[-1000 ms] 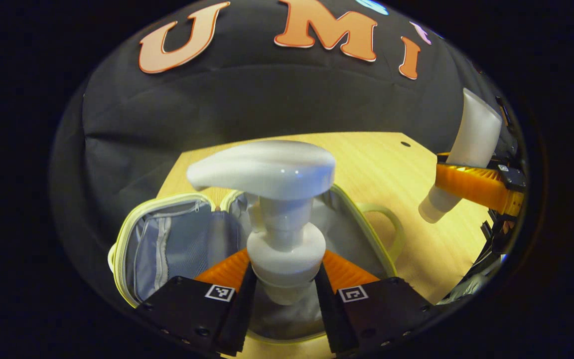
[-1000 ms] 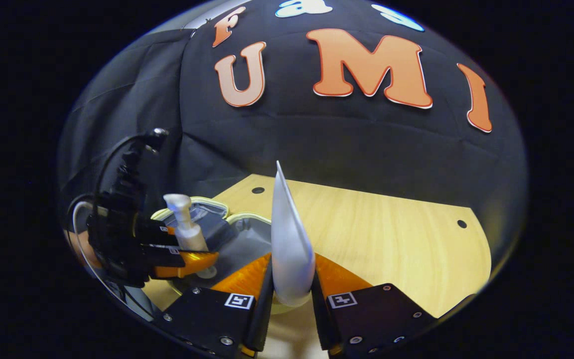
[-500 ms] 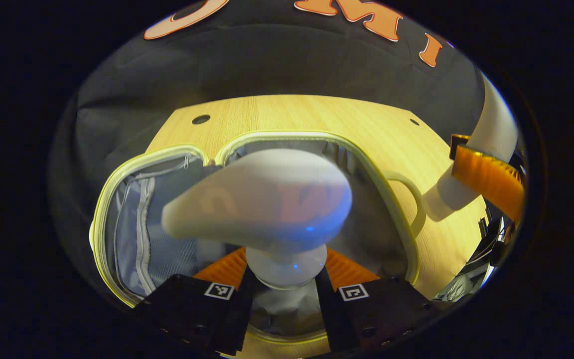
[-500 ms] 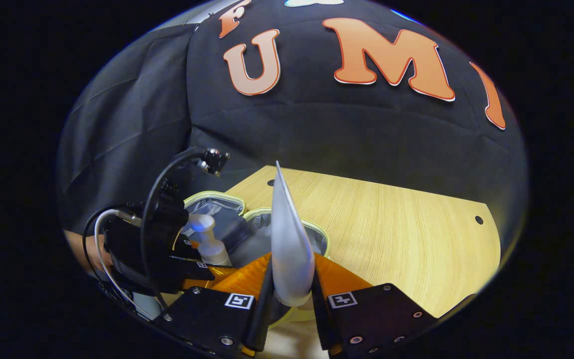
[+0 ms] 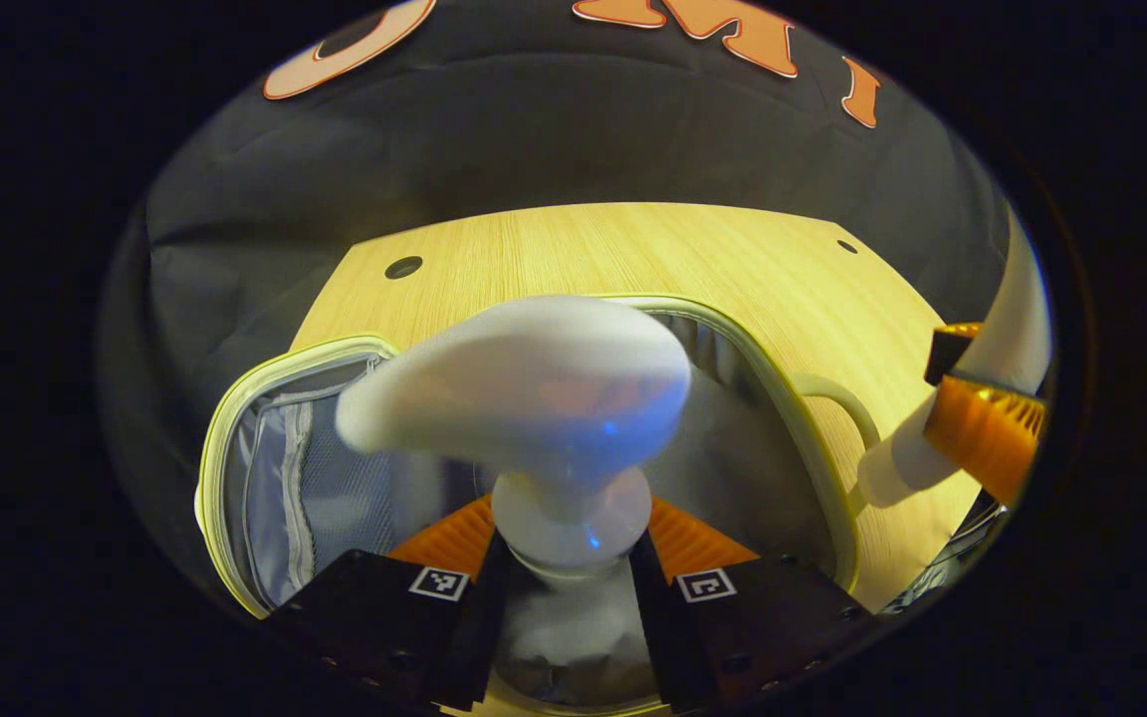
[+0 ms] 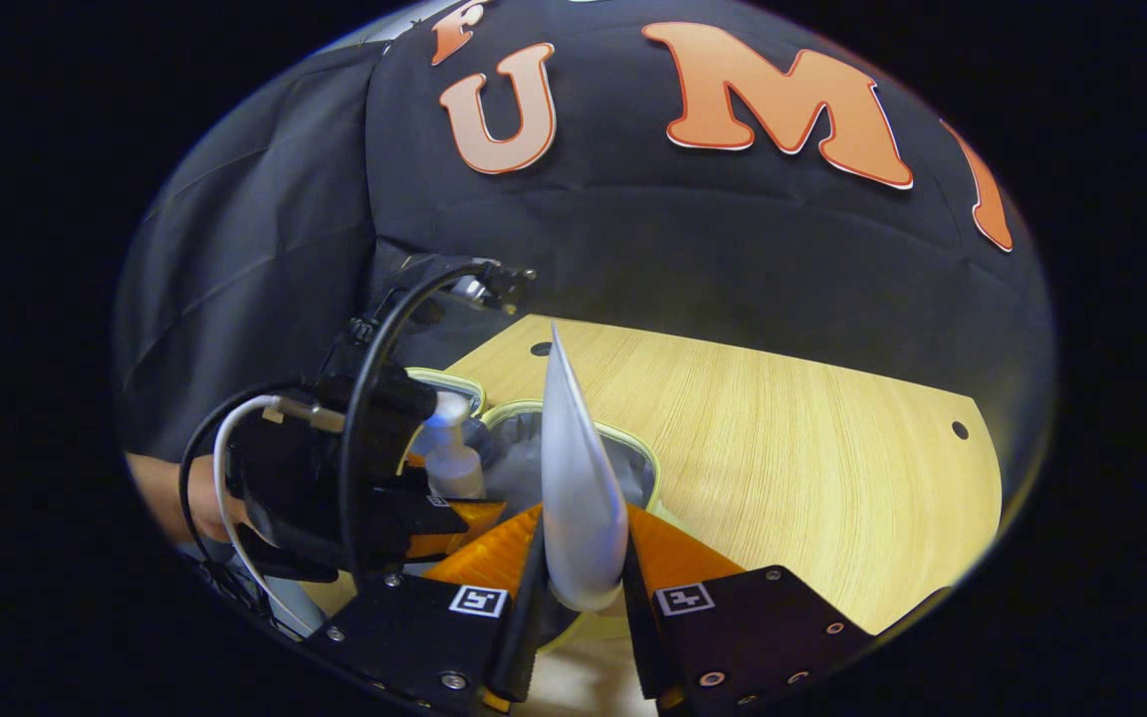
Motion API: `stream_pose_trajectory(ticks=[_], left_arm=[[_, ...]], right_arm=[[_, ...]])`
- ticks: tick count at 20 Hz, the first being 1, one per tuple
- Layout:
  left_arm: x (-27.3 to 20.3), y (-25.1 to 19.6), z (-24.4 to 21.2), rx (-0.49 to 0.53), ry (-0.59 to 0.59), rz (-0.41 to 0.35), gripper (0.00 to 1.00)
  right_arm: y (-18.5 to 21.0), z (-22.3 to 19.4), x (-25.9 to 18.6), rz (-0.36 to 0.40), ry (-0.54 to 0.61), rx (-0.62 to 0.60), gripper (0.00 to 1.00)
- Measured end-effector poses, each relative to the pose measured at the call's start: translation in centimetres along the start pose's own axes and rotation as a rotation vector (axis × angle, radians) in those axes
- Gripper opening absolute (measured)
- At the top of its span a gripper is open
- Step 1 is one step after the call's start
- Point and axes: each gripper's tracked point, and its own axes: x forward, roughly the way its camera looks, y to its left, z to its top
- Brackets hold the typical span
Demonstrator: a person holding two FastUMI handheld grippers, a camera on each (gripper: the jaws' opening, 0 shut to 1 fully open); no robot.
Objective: First open the suitcase, pack the skin care products into it, and then close the suitcase.
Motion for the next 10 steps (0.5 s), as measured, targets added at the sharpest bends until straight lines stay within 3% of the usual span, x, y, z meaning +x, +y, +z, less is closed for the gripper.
stream_pose_trajectory(ticks=[1,4,8,10], left_arm=[[0.4,0.0,0.5,0.008,0.007,0.003,0.61],[1.8,0.3,1.2,0.005,0.022,0.013,0.61],[3.4,-0.1,-1.9,-0.088,0.152,-0.017,0.61],[3.4,0.1,-2.2,-0.081,0.146,-0.005,0.6]], right_arm=[[-0.1,0.0,0.1,0.0,0.001,0.001,0.4],[-0.3,0.1,0.2,-0.006,-0.002,-0.006,0.4],[-0.6,-0.3,0.3,-0.012,0.008,-0.006,0.4],[-0.5,-0.6,0.5,-0.007,0.018,-0.005,0.4]])
